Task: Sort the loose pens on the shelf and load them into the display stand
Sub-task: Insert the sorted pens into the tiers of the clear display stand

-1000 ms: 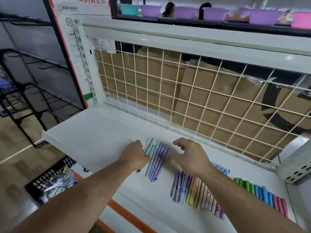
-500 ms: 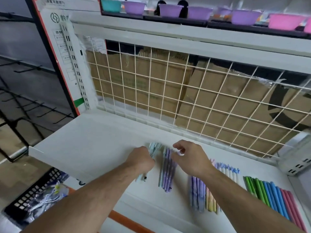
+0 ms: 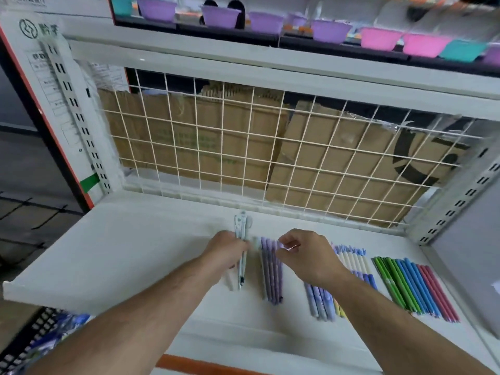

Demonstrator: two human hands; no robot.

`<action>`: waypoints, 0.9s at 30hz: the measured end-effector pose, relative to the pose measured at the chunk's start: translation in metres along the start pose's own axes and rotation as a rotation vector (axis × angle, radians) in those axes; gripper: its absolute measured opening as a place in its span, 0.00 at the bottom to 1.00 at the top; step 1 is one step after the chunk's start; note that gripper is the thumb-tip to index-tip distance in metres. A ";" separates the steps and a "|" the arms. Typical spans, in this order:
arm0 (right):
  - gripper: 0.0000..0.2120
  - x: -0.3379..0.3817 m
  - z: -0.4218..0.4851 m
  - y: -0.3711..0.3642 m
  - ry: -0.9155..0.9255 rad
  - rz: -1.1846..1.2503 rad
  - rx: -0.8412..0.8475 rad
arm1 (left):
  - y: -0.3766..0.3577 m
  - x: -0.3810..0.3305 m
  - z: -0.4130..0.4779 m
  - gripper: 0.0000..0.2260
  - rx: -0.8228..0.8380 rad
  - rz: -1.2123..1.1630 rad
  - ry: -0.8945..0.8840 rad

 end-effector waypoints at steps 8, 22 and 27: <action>0.04 0.004 -0.031 0.024 -0.092 0.205 -0.177 | -0.044 -0.032 -0.038 0.04 0.333 -0.163 -0.118; 0.08 -0.065 -0.134 0.128 -0.120 0.309 -0.389 | -0.179 -0.076 -0.155 0.05 0.520 0.069 -0.322; 0.14 -0.111 -0.179 0.175 -0.140 0.328 -0.420 | -0.246 -0.090 -0.206 0.06 0.532 0.083 -0.361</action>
Point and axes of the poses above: each hand's wrist, its own z-axis towards the middle knuckle, its own y-axis out of the back of the hand, x = y × z, the point moved 3 cm from there along z, towards the middle knuckle, and after that the axes turned 12 degrees about y, right-handed, at the moved point
